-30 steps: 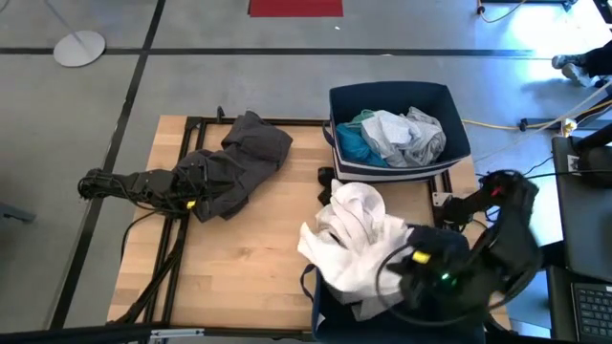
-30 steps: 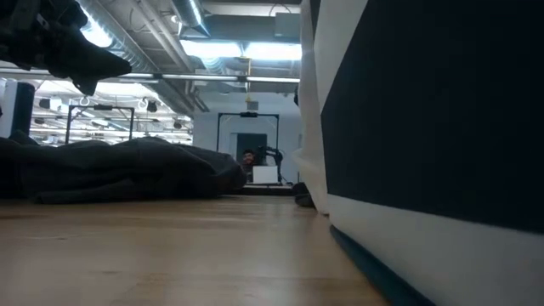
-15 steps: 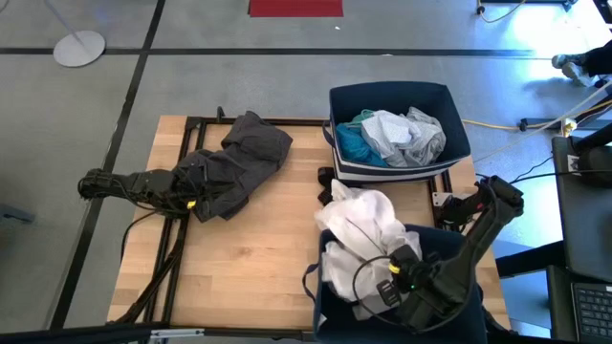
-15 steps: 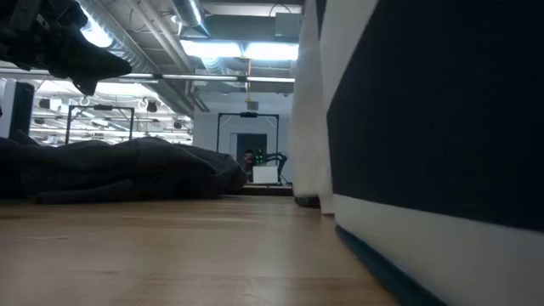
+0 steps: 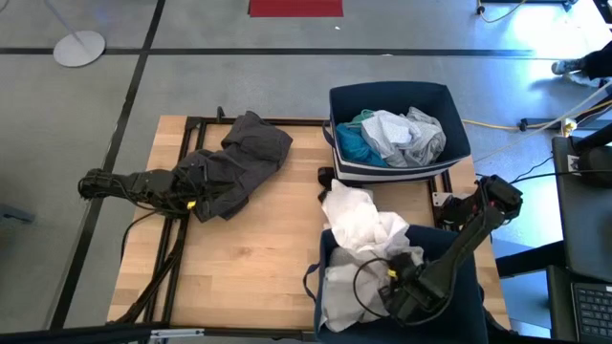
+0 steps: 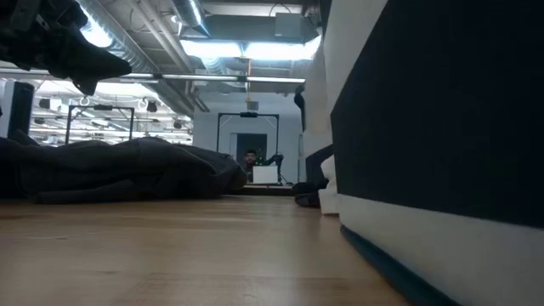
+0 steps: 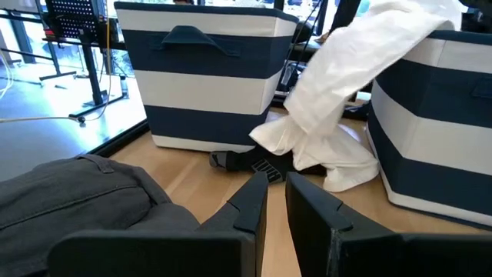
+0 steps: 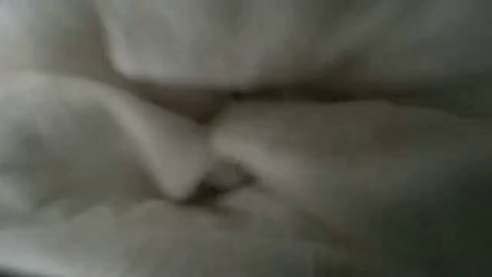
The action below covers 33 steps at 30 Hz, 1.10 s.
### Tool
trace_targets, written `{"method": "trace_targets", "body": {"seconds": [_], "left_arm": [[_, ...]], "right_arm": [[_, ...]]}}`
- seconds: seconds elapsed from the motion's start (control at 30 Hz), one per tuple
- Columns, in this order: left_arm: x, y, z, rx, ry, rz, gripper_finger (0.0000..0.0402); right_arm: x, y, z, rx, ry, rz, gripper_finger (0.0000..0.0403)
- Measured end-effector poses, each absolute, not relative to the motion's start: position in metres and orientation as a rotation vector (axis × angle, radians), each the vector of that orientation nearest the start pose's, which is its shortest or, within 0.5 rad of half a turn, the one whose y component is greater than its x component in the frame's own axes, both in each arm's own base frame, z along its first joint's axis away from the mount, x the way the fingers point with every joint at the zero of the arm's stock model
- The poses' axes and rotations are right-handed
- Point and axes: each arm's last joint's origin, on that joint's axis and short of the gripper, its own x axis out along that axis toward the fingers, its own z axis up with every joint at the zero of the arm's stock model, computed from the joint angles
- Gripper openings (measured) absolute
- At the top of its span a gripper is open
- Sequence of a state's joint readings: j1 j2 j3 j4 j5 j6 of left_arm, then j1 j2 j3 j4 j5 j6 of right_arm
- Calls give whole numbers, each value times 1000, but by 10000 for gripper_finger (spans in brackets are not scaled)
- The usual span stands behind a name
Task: Sort clothes
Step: Put the white shirt into the bottom laundry bin
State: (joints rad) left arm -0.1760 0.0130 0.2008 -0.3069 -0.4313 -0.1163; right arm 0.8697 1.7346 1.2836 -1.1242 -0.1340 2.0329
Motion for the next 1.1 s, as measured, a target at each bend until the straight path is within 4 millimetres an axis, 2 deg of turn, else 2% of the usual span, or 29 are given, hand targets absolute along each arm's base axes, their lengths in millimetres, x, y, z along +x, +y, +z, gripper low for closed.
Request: {"method": "trace_targets", "body": {"seconds": [0.17, 0.3, 0.43, 0.53, 0.73, 0.83, 0.9, 1.0, 1.1], "left_arm": [[80, -2, 200, -79, 100, 261, 40], [80, -2, 200, -77, 105, 262, 40], [80, -2, 200, -77, 105, 262, 40], [80, -2, 200, -77, 105, 262, 40], [80, -2, 200, -77, 105, 262, 40], [80, -2, 200, -77, 104, 262, 40], [80, -2, 200, -77, 104, 262, 40], [80, -2, 200, -77, 104, 262, 40], [80, -2, 200, -77, 105, 262, 40]], "right_arm": [[200, 248, 245, 1026, 1810, -767, 227], [199, 248, 291, 1078, 1806, -714, 249], [200, 242, 344, 1127, 1612, -664, 255], [199, 232, 384, 1121, 1391, -587, 254], [196, 204, 442, 882, 799, -470, 253], [198, 194, 459, 667, 528, -464, 253], [203, 187, 463, 540, 441, -494, 253], [213, 179, 459, 394, 461, -511, 253], [231, 171, 445, 320, 546, -542, 253]]}}
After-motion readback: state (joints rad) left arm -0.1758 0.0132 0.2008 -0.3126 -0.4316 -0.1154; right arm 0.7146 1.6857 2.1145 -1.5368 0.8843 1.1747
